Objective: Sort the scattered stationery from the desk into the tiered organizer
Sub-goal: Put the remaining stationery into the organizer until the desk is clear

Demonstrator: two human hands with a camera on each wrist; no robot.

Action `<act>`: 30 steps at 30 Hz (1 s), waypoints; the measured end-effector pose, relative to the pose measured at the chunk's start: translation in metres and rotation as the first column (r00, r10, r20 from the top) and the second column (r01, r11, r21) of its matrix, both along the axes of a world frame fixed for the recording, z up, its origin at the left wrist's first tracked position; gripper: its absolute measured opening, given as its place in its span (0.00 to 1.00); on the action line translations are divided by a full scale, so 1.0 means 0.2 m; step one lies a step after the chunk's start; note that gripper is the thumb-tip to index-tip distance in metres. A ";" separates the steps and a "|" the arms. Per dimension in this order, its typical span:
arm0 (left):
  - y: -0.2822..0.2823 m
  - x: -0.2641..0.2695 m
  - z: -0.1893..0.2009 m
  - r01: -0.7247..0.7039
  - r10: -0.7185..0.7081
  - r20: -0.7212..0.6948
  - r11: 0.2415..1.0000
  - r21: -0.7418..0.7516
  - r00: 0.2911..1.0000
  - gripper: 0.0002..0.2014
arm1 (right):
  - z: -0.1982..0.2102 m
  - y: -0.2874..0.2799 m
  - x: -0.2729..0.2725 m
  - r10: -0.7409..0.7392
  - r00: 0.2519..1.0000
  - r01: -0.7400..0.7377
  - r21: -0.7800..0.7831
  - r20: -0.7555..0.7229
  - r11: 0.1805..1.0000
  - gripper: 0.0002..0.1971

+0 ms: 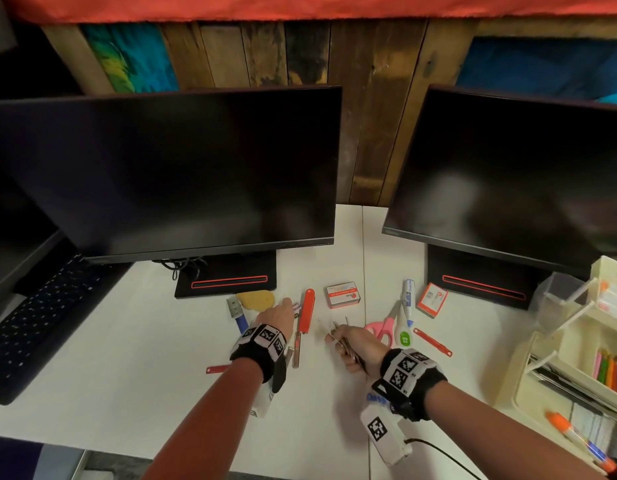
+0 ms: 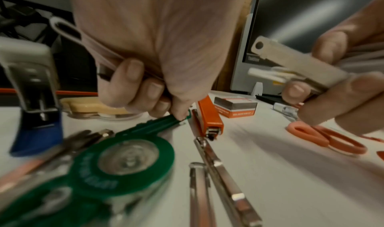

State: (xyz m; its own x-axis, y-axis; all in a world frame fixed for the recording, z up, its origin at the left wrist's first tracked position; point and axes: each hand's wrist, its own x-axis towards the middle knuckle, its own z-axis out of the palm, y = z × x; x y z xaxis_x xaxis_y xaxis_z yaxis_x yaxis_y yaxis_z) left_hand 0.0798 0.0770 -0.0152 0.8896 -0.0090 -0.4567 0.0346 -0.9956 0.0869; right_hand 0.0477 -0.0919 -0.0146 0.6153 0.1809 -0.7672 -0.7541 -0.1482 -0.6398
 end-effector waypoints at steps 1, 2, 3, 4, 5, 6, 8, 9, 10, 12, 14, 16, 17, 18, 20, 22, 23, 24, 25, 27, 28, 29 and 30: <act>0.01 -0.01 0.01 -0.010 0.011 0.029 1.000 -0.019 1.000 0.11 | 0.00 0.00 0.00 0.008 1.000 -0.008 0.007 0.000 1.000 0.11; 0.03 -0.01 0.02 -0.028 0.031 0.058 0.999 -0.045 0.998 0.10 | 0.00 0.01 0.00 0.019 1.000 -0.019 0.008 0.004 1.000 0.11; 0.05 -0.02 0.03 -0.051 0.058 0.085 0.996 -0.078 0.995 0.09 | 0.00 0.02 -0.01 0.031 0.999 -0.031 0.007 0.008 1.000 0.11; 0.07 -0.03 0.04 -0.081 0.095 0.111 0.989 -0.121 0.989 0.08 | 0.00 0.03 -0.01 0.043 0.999 -0.043 0.013 0.015 0.999 0.13; 0.09 -0.04 0.05 -0.108 0.133 0.134 0.979 -0.174 0.982 0.08 | 0.00 0.05 -0.02 0.060 0.998 -0.060 0.023 0.023 0.998 0.16; 0.11 -0.06 0.06 -0.135 0.170 0.144 0.966 -0.220 0.975 0.09 | 0.01 0.07 -0.02 0.085 0.996 -0.086 0.027 0.039 0.996 0.19; 0.15 -0.10 0.07 -0.195 0.253 0.145 0.925 -0.325 0.957 0.13 | 0.01 0.11 -0.02 0.148 0.983 -0.148 -0.003 0.107 0.989 0.20; 0.18 -0.12 0.08 -0.239 0.314 0.133 0.885 -0.400 0.940 0.15 | 0.00 0.13 -0.02 0.166 0.975 -0.164 -0.028 0.148 0.986 0.18; 0.20 -0.14 0.08 -0.288 0.380 0.109 0.832 -0.474 0.919 0.15 | 0.00 0.14 -0.02 0.174 0.968 -0.166 -0.059 0.183 0.984 0.17; 0.24 -0.19 0.07 -0.346 0.470 0.071 0.737 -0.581 0.880 0.11 | -0.02 0.17 -0.02 0.177 0.960 -0.159 -0.096 0.218 0.983 0.16; 0.27 -0.23 0.06 -0.380 0.498 0.016 0.682 -0.625 0.867 0.04 | -0.03 0.20 -0.03 0.173 0.958 -0.155 -0.098 0.228 0.983 0.17; 0.27 -0.28 0.02 -0.365 0.464 -0.029 0.655 -0.661 0.885 0.07 | -0.04 0.23 -0.04 0.201 0.953 -0.181 -0.104 0.228 0.978 0.21; 0.27 -0.32 0.01 -0.341 0.424 -0.045 0.656 -0.673 0.904 0.05 | -0.04 0.24 -0.04 0.202 0.953 -0.187 -0.086 0.225 0.979 0.22; 0.26 -0.34 0.00 -0.309 0.380 -0.035 0.691 -0.654 0.924 0.04 | -0.05 0.25 -0.05 0.170 0.962 -0.166 -0.040 0.213 0.985 0.23; 0.24 -0.39 -0.04 -0.266 0.293 -0.051 0.766 -0.585 0.955 0.05 | -0.05 0.26 -0.05 0.102 0.978 -0.109 0.031 0.182 0.994 0.21; 0.20 -0.42 -0.07 -0.182 0.172 -0.062 0.898 -0.400 0.983 0.12 | -0.08 0.27 -0.03 0.191 0.954 -0.168 -0.118 0.230 0.979 0.15; 0.18 -0.45 -0.07 -0.177 0.169 -0.055 0.936 -0.305 0.984 0.13 | -0.09 0.29 -0.02 0.293 0.922 -0.226 -0.263 0.253 0.938 0.10; 0.17 -0.47 -0.08 -0.190 0.189 -0.027 0.948 -0.255 0.982 0.14 | -0.10 0.30 -0.01 0.396 0.881 -0.271 -0.411 0.259 0.871 0.09; 0.16 -0.48 -0.08 -0.213 0.215 -0.016 0.952 -0.221 0.976 0.15 | -0.10 0.32 0.00 0.472 0.847 -0.290 -0.532 0.245 0.796 0.11; 0.14 -0.50 -0.08 -0.218 0.223 0.012 0.963 -0.161 0.975 0.17 | -0.09 0.36 0.02 0.549 0.808 -0.299 -0.654 0.213 0.695 0.17; 0.13 -0.49 -0.09 -0.211 0.218 0.036 0.968 -0.138 0.975 0.17 | -0.09 0.37 0.03 0.584 0.787 -0.310 -0.691 0.200 0.654 0.19; 0.13 -0.50 -0.09 -0.201 0.208 0.064 0.974 -0.110 0.976 0.18 | -0.08 0.39 0.04 0.615 0.770 -0.327 -0.721 0.172 0.611 0.21; 0.12 -0.49 -0.08 -0.187 0.193 0.079 0.979 -0.083 0.978 0.19 | -0.08 0.41 0.04 0.636 0.758 -0.335 -0.750 0.144 0.570 0.22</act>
